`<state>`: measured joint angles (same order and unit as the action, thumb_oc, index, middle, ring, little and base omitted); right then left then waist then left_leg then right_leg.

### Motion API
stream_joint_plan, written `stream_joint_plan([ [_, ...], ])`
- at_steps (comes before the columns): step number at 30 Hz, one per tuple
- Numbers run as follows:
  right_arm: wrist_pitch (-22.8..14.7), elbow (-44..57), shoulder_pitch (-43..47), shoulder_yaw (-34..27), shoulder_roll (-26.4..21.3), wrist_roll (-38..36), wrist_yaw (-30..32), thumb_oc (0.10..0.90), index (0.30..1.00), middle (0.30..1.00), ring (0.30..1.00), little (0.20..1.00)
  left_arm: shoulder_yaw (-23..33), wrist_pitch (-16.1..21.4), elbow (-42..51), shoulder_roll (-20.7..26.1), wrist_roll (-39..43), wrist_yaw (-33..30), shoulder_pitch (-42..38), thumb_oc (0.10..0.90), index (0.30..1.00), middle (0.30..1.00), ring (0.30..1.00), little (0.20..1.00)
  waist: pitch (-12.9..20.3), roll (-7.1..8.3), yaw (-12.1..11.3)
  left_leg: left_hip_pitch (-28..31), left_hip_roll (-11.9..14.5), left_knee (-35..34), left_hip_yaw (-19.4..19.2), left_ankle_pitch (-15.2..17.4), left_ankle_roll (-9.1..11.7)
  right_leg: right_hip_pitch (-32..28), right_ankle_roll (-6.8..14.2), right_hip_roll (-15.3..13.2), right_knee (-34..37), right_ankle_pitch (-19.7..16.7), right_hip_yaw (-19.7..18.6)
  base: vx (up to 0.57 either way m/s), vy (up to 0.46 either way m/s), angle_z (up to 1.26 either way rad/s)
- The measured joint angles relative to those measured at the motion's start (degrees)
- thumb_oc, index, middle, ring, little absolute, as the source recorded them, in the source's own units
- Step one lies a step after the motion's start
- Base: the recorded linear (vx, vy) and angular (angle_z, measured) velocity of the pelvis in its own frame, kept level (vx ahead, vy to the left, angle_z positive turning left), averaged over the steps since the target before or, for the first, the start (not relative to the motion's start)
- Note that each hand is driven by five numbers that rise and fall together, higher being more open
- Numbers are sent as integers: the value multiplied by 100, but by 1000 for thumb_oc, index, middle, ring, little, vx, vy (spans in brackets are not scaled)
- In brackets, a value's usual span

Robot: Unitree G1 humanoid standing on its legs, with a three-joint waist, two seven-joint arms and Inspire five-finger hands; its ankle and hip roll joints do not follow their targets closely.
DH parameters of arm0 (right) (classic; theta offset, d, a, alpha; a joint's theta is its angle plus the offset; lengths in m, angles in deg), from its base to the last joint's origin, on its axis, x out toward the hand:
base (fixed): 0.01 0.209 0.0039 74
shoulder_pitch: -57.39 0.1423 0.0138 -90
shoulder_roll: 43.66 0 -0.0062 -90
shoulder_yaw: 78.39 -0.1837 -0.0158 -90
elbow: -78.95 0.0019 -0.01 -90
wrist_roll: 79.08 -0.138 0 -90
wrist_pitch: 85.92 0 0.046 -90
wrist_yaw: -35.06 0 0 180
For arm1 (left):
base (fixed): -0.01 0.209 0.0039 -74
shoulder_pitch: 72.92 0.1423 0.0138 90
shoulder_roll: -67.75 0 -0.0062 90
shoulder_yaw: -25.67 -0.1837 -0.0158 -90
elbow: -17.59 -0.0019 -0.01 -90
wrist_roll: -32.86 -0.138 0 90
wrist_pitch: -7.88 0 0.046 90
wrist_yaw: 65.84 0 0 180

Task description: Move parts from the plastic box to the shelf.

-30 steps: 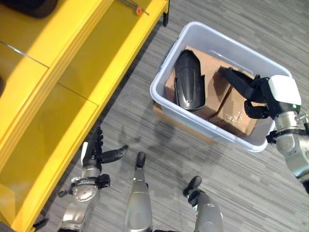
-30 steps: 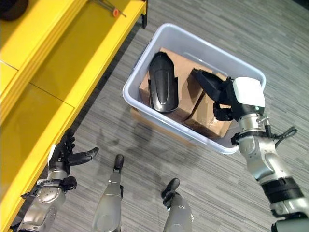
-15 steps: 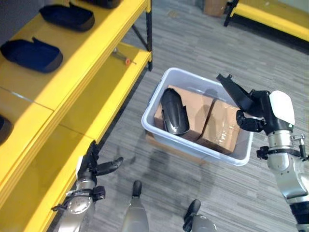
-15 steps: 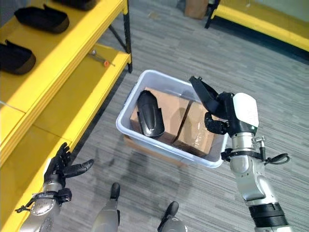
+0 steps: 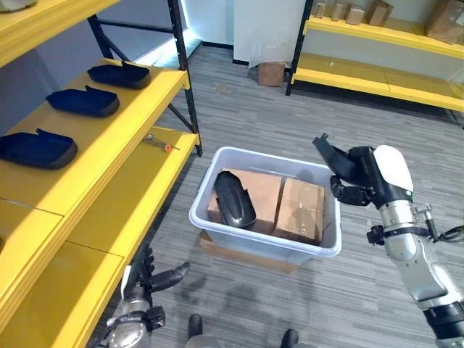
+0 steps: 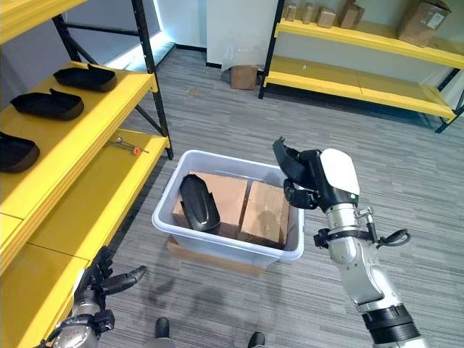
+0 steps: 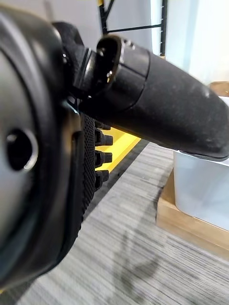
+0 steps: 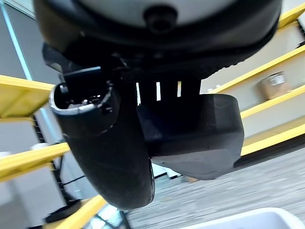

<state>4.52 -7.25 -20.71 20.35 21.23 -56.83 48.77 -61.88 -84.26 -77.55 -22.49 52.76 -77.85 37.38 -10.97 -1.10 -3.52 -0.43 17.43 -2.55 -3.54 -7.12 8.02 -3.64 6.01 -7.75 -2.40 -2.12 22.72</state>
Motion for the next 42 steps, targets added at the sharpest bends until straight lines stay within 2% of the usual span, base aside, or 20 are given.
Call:
stream_joint_plan([
  [3,-137,3,570,413,-310,-49,4,400,300,300,300,300,-74,-2,-36,-109,18,-45,61,900,1000,1000,1000,1000,18,-279,-199,-360,338,72,312,-290,-115,252,-206,380,-339,283,290,-161,-220,39],
  [5,-138,-6,963,430,-516,-41,134,400,300,300,300,300,-355,22,-134,-64,20,-98,-208,900,1000,1000,1000,1000,-42,-409,-215,-1210,262,148,275,-1279,-35,768,-480,426,-828,628,474,-156,-169,136],
  [6,-136,-9,1078,428,-676,-37,138,400,300,300,300,300,-477,11,-200,-127,23,-103,-315,900,1000,1000,1000,1000,-102,-554,-257,-1280,256,-149,65,-1599,-73,839,-560,368,-961,745,712,-171,-125,150],
  [7,-144,11,1084,391,-841,25,190,400,300,300,300,300,-680,0,-240,-97,24,-101,-402,900,1000,1000,1000,1000,-152,-782,-410,-1252,399,-251,-666,-370,-582,826,-748,522,-1075,800,949,-130,-85,139],
  [8,-133,15,1032,396,-793,97,260,400,300,300,300,300,-744,-10,-344,161,22,-80,-527,900,1000,1000,1000,1000,-310,-545,-462,-1279,533,-143,-1549,281,-421,840,-882,258,-1056,847,1196,-63,-21,128],
  [9,-152,29,1039,398,-683,179,254,400,300,300,300,300,-723,-20,-410,357,21,-103,-568,900,1000,1000,1000,1000,-444,-288,-478,-1341,556,216,-2030,181,-382,833,-947,68,-1018,847,1393,-40,9,126],
  [10,-156,96,1037,398,-610,236,254,400,300,300,300,300,-642,-47,-431,465,17,-107,-517,900,1000,1000,1000,1000,-495,-123,-499,-1318,605,483,-2047,51,-304,821,-1007,-6,-878,768,1496,-49,23,87],
  [13,-163,164,971,396,-534,242,253,400,300,300,300,300,-453,-45,-430,407,17,-95,-193,900,1000,1000,1000,1000,-501,-138,-519,-620,1021,1021,-1600,-240,187,625,-1038,-10,-787,664,1736,-94,20,53],
  [14,-150,217,777,346,-570,268,255,400,300,300,300,300,-423,-43,-438,341,19,-103,-165,900,1000,1000,1000,1000,-502,-138,-389,-293,1148,1445,-1643,-283,320,459,-1024,-125,-773,648,2079,-58,53,93],
  [16,-146,352,531,133,-613,393,285,400,300,300,300,300,-449,-38,-422,237,20,-67,-288,900,1000,1000,1000,1000,-487,-172,-160,-21,1133,1407,-1854,-320,339,386,-955,-265,-802,602,2409,6,177,110],
  [17,-135,434,468,47,-654,449,292,400,300,300,300,300,-449,-37,-358,167,21,-58,-320,900,1000,1000,1000,1000,-462,-254,-69,160,1078,1186,-1881,-634,317,391,-900,-276,-816,565,2517,38,223,93],
  [19,-121,603,103,-541,-655,479,318,400,300,300,300,300,-642,-36,-350,58,17,37,-629,900,1000,1000,1000,1000,-438,-467,152,227,884,752,-2353,-375,578,363,-746,-556,-1039,462,2807,62,212,131],
  [21,21,601,26,-694,-629,480,320,400,300,300,300,300,-714,-14,-112,14,10,82,-671,900,1000,1000,1000,1000,-388,-529,218,457,530,164,-2564,-362,406,429,-528,-761,-1153,353,2789,69,272,78],
  [26,-170,754,-38,-650,-479,703,311,400,300,300,300,300,-308,17,-113,173,-4,104,-541,900,1000,1000,1000,1000,-258,-266,-172,390,-263,308,-2314,287,-2,277,-135,-1495,-957,-205,2610,16,229,20],
  [30,-140,755,-115,-586,-365,830,303,400,300,300,300,300,-66,14,-139,174,-4,99,-243,900,1000,1000,1000,1000,-105,-52,-282,237,-486,447,-2190,421,-159,256,-60,-1681,-851,-375,2666,-10,242,16],
  [34,-133,755,-306,-572,3,993,298,400,300,300,300,300,-44,2,-216,163,-5,109,16,900,1000,1000,1000,1000,64,340,-456,93,-704,565,-2117,476,-260,213,-7,-1826,-634,-629,2722,-1,237,16],
  [36,-47,755,-453,-643,223,1149,298,400,300,300,300,300,-33,2,-259,162,-30,111,-22,900,1000,1000,1000,1000,86,597,-476,-150,-892,919,-1866,720,-423,17,104,-2021,-524,-816,2877,-9,272,59],
  [38,-5,756,-473,-610,325,1267,298,400,300,300,300,300,2,0,-287,165,-55,102,-41,900,1000,1000,1000,1000,86,758,-611,-340,-1225,1158,-1787,885,-664,-77,-194,-2240,-125,-1585,2862,33,388,53],
  [40,18,770,-504,-610,722,1313,302,400,300,300,300,300,163,1,-309,150,-61,83,18,900,1000,1000,1000,1000,62,859,-618,-400,-1700,1225,-1779,1181,-1105,-85,-548,-2720,-53,-2768,2472,98,431,45],
  [42,120,782,-696,-639,802,1360,305,400,300,300,300,300,230,10,-373,265,-67,9,-217,900,1000,1000,1000,1000,61,1047,-580,-464,-2055,1209,-1446,1189,-1361,-61,-626,-3080,-669,-2834,1910,161,303,103],
])
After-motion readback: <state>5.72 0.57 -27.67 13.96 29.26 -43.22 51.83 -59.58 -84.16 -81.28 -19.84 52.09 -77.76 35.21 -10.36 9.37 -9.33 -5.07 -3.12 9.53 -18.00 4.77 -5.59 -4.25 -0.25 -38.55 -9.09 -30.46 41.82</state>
